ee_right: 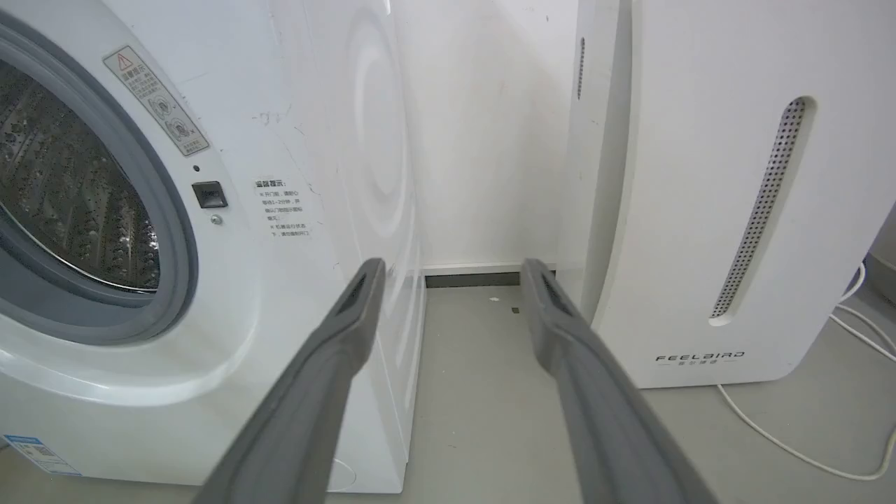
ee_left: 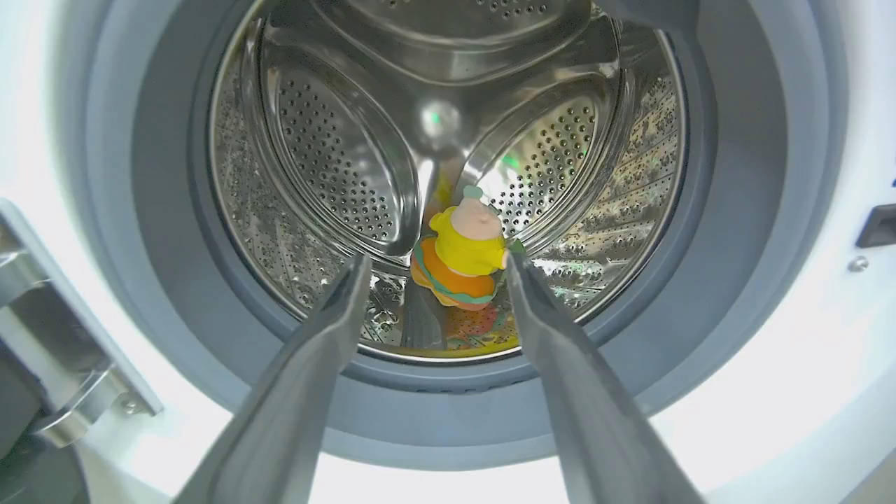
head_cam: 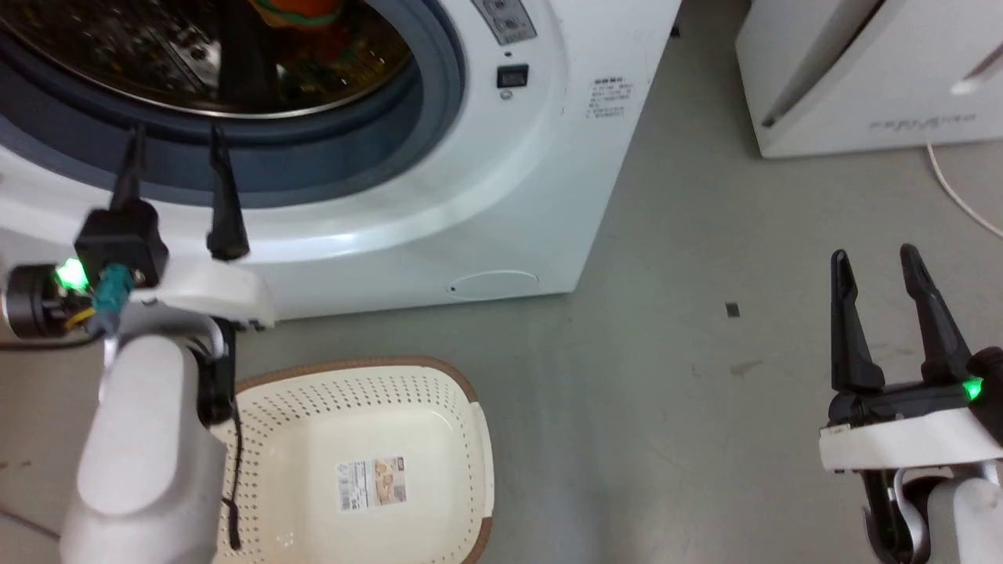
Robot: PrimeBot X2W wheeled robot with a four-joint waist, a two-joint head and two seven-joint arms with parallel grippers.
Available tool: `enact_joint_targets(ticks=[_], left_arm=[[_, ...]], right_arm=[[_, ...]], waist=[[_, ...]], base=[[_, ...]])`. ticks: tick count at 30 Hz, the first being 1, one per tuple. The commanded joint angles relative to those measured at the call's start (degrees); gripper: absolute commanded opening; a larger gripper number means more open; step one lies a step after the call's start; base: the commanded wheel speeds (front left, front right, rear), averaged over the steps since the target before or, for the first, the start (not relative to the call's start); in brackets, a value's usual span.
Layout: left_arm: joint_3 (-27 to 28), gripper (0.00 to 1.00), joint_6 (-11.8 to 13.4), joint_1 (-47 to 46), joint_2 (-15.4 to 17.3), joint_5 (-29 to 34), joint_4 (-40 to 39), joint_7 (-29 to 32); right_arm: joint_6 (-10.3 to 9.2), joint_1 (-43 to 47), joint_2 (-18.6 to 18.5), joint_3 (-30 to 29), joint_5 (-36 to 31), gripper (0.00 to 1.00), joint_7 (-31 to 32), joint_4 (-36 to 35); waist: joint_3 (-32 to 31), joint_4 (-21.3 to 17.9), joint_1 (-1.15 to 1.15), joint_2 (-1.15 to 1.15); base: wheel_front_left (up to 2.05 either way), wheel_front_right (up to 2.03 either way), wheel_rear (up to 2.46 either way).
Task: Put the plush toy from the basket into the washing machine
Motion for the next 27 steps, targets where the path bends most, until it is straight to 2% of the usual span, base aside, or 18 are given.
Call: enact_joint_targets(ticks=[1,16,27], left_arm=[[0.08,1.0,-0.21,1.33,-0.34,0.38,-0.64,-0.29],[2.08,1.0,-3.67,16.16,-5.59,2.04,-8.45,-0.29],[1.54,1.0,-5.59,24.1,-8.01,3.38,-8.52,-0.29]], right_arm=[[-0.05,0.87,-0.06,0.01,-0.43,1.0,-0.25,-0.28],[-0.05,7.39,-0.06,0.87,-1.68,1.0,-0.25,-0.83],[-0.05,11.2,-0.06,0.13,-1.69,1.0,-0.25,-0.46]], waist=[[-2.04,1.43,0.0,0.0],[-11.79,5.64,0.0,0.0],[-16.47,9.0,0.0,0.0]], base=[[0.0,0.0,0.0],[0.0,0.0,0.0],[0.0,0.0,0.0]])
